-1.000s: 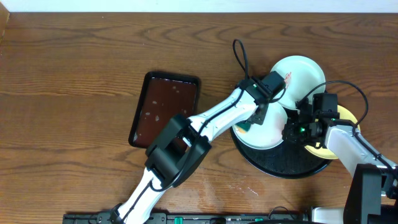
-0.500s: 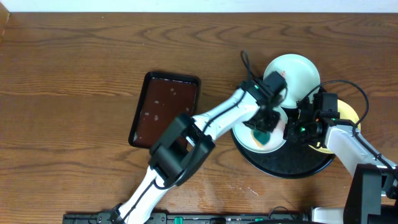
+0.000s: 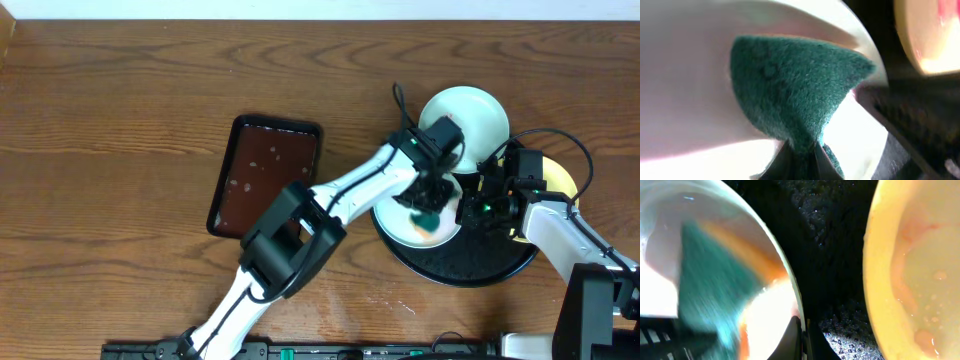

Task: Clean dirty plates on tray and stack at the side
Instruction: 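Scrub the held pale green plate with the sponge in the left gripper, then return the sponge to the small tray with the left gripper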

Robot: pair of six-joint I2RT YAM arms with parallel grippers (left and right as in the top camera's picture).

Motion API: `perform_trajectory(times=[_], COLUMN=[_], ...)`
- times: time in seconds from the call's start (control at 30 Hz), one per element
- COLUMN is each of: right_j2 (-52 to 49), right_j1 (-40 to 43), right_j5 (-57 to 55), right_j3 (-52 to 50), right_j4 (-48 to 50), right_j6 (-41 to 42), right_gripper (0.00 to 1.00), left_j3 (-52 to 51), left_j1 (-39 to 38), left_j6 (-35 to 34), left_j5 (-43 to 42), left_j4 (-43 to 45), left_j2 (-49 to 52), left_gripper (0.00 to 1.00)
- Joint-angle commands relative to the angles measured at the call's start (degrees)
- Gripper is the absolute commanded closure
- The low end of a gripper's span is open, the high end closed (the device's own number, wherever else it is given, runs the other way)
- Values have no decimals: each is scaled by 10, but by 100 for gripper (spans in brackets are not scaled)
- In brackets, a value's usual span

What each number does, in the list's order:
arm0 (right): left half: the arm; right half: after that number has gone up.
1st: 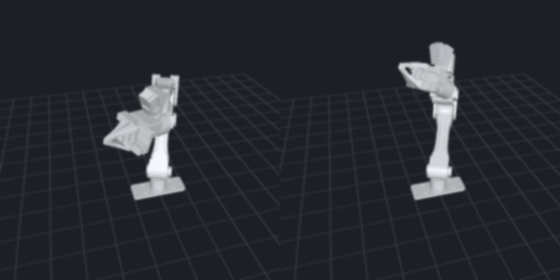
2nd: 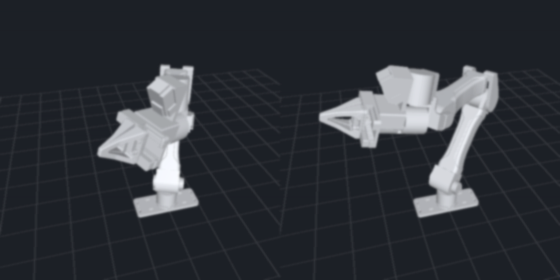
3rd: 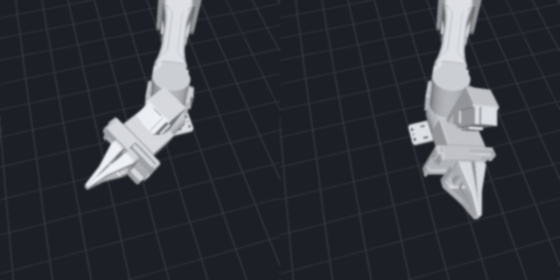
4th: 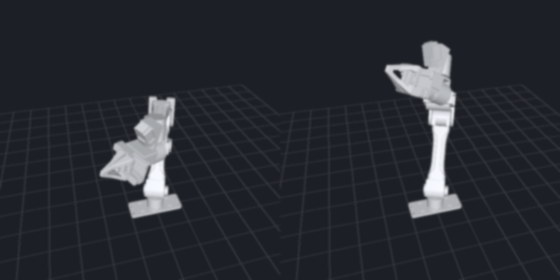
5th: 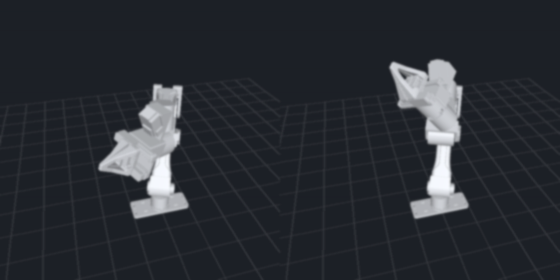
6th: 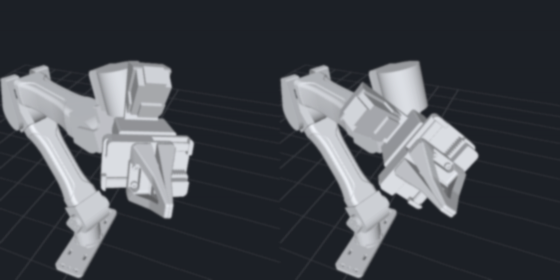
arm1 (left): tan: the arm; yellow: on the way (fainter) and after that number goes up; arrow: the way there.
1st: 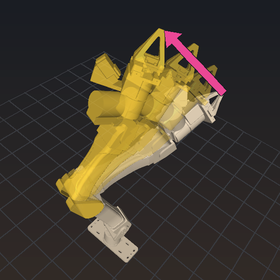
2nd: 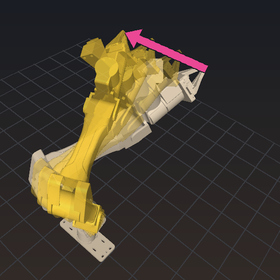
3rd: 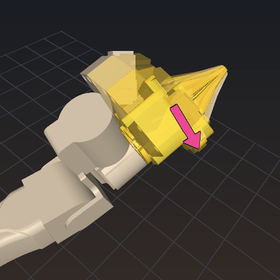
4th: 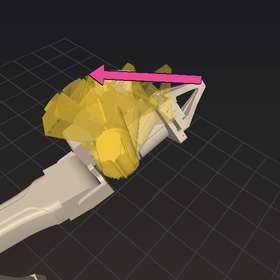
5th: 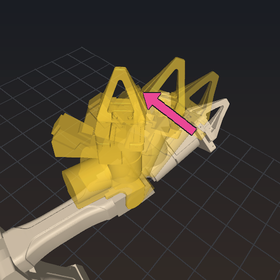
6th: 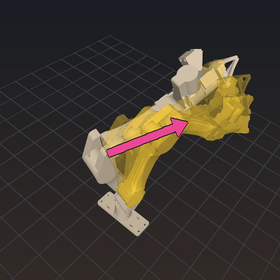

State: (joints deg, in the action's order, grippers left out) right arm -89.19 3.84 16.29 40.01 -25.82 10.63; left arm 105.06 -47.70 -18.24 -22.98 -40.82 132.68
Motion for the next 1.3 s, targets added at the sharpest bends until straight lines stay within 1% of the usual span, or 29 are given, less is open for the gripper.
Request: perform_trajectory(times=[0.0, 0.1, 0.2, 0.33, 0.43, 0.57, 0.67, 0.73, 0.8, 0.9, 0.97, 1.07, 1.1, 1.13, 1.27], right_j2=[-9, -9, -9, -9, -9, -9, -9, -9, -9, -9, -9, -9, -9, -9, -9], right_j1=[-1, -1, -1, -1, -1, -1, -1, -1, -1, -2, -2, -2, -2, -2, -2], right_j5=[-8, -8, -8, -8, -8, -8, -8, -8, -8, 12, 45, 66, 64, 60, 29], right_j3=[-10, -10, -10, -10, -10, -10, -10, -10, -10, -10, -10, -12, -13, -13, -13], right_j4=[-8, -8, -10, -10, -9, -8, -6, -3, -1, -4, -8, -8, -7, -7, 0], right_j6=[-12, -12, -12, -12, -12, -12, -12, -12, -12, -26, -48, -56, -56, -54, -21], right_gripper=[99, 99, 99, 99, 99, 99, 99, 99, 99, 88, 83, 80, 80, 83, 97], left_j3=[-1, -1, 2, 17, 36, 68, 97, 110, 112, 112, 112, 112, 112, 112, 110], left_j1=[60, 81, 90, 88, 84, 81, 81, 82, 82, 88, 97, 122, 133, 146, 202], left_j6=[-4, -4, 2, 0, -31, -59, -63, -63, -63, -57, -47, -40, -36, -30, -11], left_j5=[150, 196, 244, 266, 289, 286, 272, 250, 247, 248, 248, 252, 252, 252, 252], left_j4=[24, 28, 9, -51, -115, -194, -244, -261, -267, -281, -289, -310, -318, -327, -359], left_j2=[27, 26, 25, 23, 22, 21, 19, 8, -10, -50, -75, -114, -124, -134, -148], left_gripper=[92, 93, 93, 93, 92, 93, 93, 93, 93, 93, 93, 92, 92, 92, 92])
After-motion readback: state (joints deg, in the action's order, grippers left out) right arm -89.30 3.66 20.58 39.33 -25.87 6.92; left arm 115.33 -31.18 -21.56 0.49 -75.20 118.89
